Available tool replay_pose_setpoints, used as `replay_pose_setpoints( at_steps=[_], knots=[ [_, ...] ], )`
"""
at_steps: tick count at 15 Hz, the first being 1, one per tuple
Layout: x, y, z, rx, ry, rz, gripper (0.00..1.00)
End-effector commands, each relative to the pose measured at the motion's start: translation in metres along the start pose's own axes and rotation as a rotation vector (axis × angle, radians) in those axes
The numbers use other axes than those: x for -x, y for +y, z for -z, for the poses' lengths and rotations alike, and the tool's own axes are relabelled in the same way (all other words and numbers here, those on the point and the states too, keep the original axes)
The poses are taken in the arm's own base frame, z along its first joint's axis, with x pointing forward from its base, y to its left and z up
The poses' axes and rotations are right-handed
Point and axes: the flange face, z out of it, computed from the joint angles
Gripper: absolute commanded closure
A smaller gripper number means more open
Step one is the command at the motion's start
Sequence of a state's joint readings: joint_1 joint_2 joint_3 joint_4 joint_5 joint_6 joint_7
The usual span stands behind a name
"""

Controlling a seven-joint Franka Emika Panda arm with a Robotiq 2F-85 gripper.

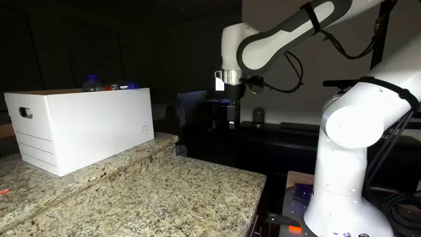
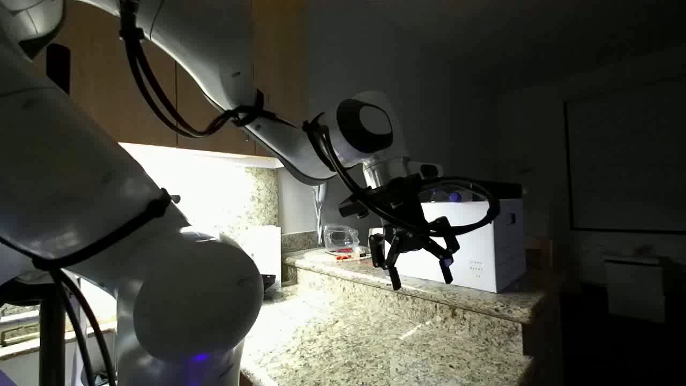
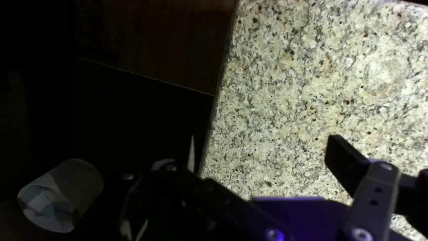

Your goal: Pick up the bottles from the box and put them on the counter

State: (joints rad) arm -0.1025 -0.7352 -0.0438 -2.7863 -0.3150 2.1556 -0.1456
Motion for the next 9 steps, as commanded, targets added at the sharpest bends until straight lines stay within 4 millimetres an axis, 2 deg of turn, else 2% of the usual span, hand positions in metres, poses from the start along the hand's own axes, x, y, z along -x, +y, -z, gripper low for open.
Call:
replay_pose_setpoints(
  at_steps=[1, 3, 9],
  knots=[
    [0.0017, -0.0016, -0.0036, -0.004, -0.013, 0.002, 0.00],
    [0.0044, -0.0047, -0.0113, -0.010, -0.030, 0.007, 0.00],
    [0.0044, -0.0049, -0.0121, -0.010, -0.032, 0.008, 0.00]
  ],
)
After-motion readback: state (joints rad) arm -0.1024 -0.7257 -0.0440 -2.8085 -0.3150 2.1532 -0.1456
